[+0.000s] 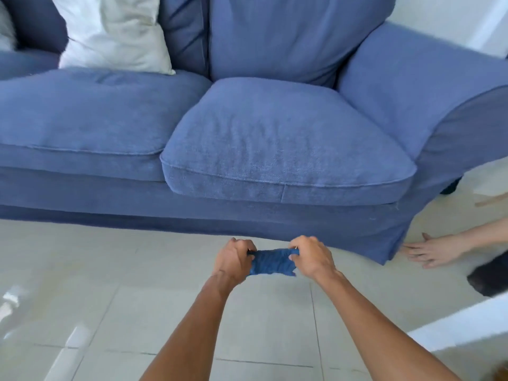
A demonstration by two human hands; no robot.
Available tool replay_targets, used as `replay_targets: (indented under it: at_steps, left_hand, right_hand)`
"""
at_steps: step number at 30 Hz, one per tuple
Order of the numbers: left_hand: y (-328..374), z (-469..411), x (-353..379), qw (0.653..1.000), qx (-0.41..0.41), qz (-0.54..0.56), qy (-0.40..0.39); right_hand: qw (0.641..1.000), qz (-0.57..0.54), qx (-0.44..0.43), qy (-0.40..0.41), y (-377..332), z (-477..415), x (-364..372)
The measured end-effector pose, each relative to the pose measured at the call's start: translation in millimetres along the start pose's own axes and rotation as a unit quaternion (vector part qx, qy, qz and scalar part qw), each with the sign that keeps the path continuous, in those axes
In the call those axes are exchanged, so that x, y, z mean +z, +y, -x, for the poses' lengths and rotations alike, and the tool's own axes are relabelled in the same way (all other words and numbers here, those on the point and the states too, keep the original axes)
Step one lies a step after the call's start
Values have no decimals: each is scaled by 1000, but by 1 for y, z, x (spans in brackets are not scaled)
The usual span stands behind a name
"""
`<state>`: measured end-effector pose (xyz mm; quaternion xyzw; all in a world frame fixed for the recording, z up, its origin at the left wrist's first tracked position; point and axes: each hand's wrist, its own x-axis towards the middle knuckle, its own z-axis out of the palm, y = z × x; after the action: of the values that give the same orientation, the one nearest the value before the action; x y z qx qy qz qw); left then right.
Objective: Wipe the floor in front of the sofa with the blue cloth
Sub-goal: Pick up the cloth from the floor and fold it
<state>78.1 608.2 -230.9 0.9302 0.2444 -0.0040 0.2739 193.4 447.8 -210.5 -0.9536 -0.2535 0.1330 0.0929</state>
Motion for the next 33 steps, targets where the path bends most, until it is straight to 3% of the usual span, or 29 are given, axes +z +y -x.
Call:
replay_targets:
  at_steps: [9, 17, 22, 27, 30, 33]
  left_hand:
    - [197, 54, -125, 969, 230, -12, 93]
    - [392, 140, -114, 888, 456, -53, 25]
    - [485, 198, -80, 823, 555, -80, -89]
    - [547, 253, -17, 765, 598, -111, -210]
    - [572, 284, 23, 743, 614, -115, -241]
    - [586, 308, 58, 740, 626, -108, -223]
  right_hand:
    - [975, -52, 49, 209, 62, 146, -199]
    - [930, -53, 184, 312, 173, 336, -272]
    - [919, -99, 263, 276, 223, 453, -284]
    - [899, -173, 345, 207, 260, 537, -272]
    - [874, -207, 403, 174, 285, 573, -261]
    - [856, -212, 443, 164, 309, 595, -247]
